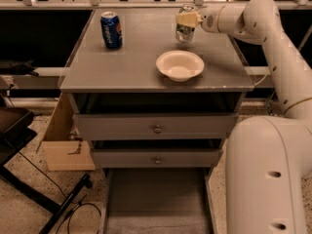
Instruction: Pick 7up can from bottom drawer and place on counter
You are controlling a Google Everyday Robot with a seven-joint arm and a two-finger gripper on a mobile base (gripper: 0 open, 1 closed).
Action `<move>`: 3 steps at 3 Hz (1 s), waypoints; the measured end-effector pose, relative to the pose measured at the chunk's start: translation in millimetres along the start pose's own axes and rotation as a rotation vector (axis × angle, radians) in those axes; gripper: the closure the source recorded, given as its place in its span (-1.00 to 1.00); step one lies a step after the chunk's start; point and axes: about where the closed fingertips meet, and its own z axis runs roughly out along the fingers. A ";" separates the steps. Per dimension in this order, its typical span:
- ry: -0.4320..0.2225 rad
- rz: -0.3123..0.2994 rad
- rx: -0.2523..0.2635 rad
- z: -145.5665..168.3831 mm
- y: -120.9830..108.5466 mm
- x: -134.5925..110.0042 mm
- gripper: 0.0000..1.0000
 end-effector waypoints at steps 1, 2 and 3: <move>0.015 0.045 -0.003 22.1 -10.1 20.6 1.00; 0.015 0.050 -0.001 25.1 -12.5 23.1 0.65; 0.015 0.050 -0.001 25.1 -12.5 23.1 0.03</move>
Offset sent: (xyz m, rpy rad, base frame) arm 0.0173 0.0070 -0.0251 0.0204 0.0420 -0.0048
